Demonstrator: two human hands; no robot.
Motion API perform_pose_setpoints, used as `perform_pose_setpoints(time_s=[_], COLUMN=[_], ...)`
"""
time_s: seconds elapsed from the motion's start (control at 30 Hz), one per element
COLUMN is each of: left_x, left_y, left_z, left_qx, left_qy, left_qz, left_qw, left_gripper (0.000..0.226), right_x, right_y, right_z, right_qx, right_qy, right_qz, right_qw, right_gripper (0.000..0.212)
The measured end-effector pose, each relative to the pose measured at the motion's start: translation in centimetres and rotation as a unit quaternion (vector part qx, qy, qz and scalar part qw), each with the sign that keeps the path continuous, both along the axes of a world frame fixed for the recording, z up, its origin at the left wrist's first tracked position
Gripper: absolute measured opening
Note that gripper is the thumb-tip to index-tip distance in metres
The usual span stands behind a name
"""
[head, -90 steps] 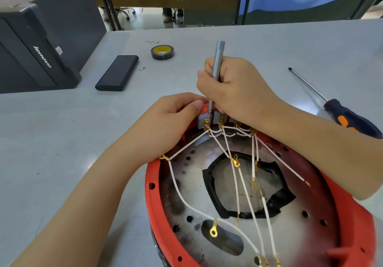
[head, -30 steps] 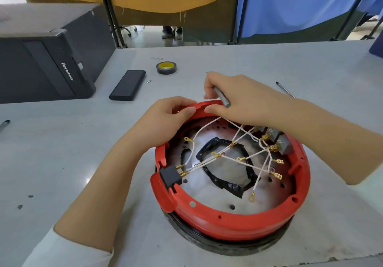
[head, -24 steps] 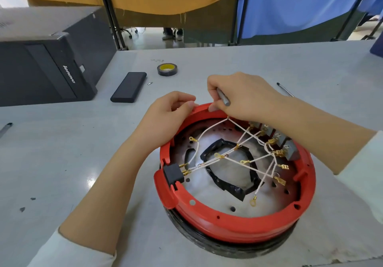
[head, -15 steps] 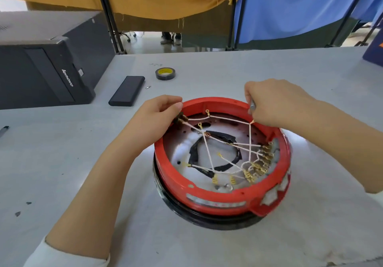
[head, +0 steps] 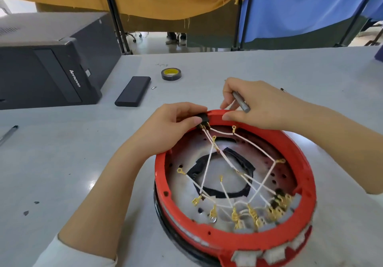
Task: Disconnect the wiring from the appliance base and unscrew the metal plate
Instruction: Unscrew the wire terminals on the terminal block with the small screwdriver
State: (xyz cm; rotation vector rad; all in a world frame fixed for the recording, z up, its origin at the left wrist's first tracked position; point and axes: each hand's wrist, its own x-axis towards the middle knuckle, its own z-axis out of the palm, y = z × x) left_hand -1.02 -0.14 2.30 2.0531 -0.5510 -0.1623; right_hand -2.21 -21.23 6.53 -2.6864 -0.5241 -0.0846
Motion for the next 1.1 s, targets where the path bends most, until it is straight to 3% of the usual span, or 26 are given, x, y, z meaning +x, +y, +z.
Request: perform_pose_setpoints(time_s=[0.13, 0.27, 0.4, 0.6, 1.1], left_x=[-0.2, -0.3, -0.6, -0.8, -0.8], left_y=[-0.1, -0.2, -0.3, -0.5, -0.6], left_z=[0.0, 0.3, 0.5, 0.5, 0.5], left_qx=[-0.02, 0.017, 0.043, 0.058, 0.055], left_qy=[-0.001, -0.034, -0.062, -0.074, -0.069], left_qz=[-0.02, -0.008, 0.015, 0.031, 0.032], left_qw=[1.0, 0.999, 0.997, 0.995, 0.996], left_gripper=[0.024, 0.023, 0.023, 0.023, 0.022], right_x=[-0.3, -1.1, -2.3, -3.2, -3.5], right_y=[-0.5, -0.4, 0.4, 0.7, 0.2], right_z=[-0.6, -1.0, -1.2, -2.2, -2.5], right_qx=[-0.007, 0.015, 0.094, 0.066, 0.077], right_qy=[-0.012, -0.04, -0.087, -0.07, -0.033], right_qz=[-0.011, -0.034, 0.001, 0.057, 0.057], right_qw=[1.0, 0.998, 0.992, 0.994, 0.995], right_gripper=[0.032, 0.032, 0.03, 0.031, 0.025])
